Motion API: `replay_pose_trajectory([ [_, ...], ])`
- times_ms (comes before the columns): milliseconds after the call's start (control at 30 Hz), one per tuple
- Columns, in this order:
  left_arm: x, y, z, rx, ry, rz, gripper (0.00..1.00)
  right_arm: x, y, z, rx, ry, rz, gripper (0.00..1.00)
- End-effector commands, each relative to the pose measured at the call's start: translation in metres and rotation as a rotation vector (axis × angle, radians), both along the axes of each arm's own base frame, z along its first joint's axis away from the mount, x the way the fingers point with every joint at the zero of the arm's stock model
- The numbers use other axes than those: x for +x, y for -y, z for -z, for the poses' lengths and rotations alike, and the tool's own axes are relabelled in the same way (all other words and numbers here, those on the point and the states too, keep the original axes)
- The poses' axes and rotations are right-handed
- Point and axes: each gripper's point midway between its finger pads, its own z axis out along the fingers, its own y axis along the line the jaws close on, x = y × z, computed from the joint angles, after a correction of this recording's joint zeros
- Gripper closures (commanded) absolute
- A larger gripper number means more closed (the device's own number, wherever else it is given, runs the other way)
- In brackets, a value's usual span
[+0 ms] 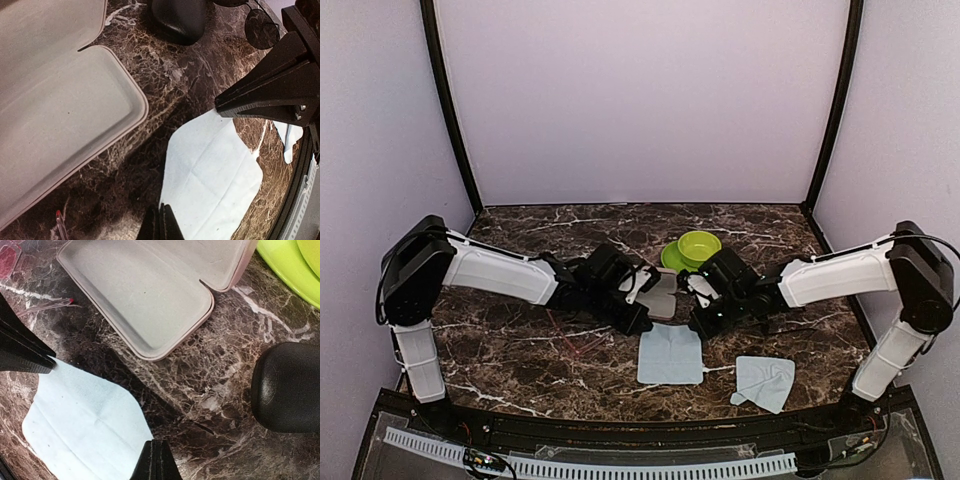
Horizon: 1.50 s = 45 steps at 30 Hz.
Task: Organize the sunglasses
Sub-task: Pick up the corner of the glasses cleaning cloth from the center of the board, then fold the glasses cleaning cloth at the center of the board.
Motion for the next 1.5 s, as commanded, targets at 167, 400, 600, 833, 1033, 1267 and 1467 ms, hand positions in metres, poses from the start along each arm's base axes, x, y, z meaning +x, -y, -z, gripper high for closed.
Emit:
replay_pose_trajectory([
  [167,-0.014,-0.005,-0.021,-0.072,0.025,0.055,1.0,-0.011,-0.004,-0.018,0.103,0.012,-0.042,1.0],
  [400,-0.028,-0.003,-0.015,-0.058,0.019,0.091,1.0,-0.022,0.001,-0.015,0.11,-0.008,-0.055,1.0],
  [600,-0.034,-0.004,-0.011,-0.033,0.022,0.091,1.0,-0.03,0.001,-0.014,0.116,-0.016,-0.068,1.0],
  [833,-0.045,-0.003,-0.011,-0.02,0.028,0.099,1.0,-0.041,0.0,-0.013,0.124,-0.029,-0.078,1.0],
  [1033,-0.052,-0.006,-0.007,-0.005,0.025,0.102,1.0,-0.049,-0.002,-0.015,0.141,-0.035,-0.073,1.0],
  [1267,-0.062,-0.01,0.004,0.032,0.023,0.115,1.0,-0.059,-0.001,-0.011,0.14,-0.051,-0.073,1.0],
  [1467,-0.068,-0.008,0.004,0.032,0.018,0.125,1.0,-0.065,-0.002,-0.01,0.138,-0.059,-0.076,1.0],
])
